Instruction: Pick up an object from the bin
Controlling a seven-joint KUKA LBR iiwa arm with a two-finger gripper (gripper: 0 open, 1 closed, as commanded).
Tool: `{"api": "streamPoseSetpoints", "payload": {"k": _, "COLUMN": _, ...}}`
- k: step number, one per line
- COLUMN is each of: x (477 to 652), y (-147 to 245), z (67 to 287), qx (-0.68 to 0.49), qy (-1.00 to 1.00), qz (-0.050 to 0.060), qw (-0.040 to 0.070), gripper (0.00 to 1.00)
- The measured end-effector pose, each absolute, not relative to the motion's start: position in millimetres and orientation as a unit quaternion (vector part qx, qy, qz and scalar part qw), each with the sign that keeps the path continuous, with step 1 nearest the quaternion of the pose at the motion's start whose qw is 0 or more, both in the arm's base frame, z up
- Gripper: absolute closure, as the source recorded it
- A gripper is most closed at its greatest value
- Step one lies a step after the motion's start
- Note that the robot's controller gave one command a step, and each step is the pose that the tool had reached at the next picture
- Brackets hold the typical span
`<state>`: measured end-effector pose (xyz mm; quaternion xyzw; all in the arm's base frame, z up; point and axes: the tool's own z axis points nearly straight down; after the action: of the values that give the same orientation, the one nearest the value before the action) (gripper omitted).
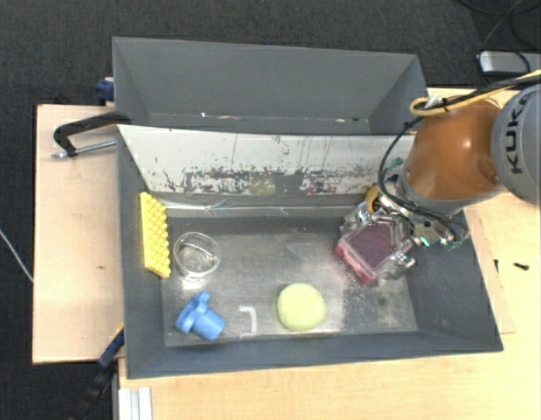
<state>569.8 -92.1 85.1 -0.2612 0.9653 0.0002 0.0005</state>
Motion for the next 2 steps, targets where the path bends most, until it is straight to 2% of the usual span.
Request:
{"api": "streamPoseSetpoints", "payload": {"k": 1, "x": 572.7, "y": -97.9, "z": 71.3, "qx": -0.308, "qy": 0.952, "qz": 0.000, "qw": 0.001, "gripper": 0.00}}
{"api": "streamPoseSetpoints", "payload": {"k": 2, "x": 572.6, "y": -97.8, "z": 71.4, "qx": -0.307, "qy": 0.952, "qz": 0.000, "qw": 0.001, "gripper": 0.00}}
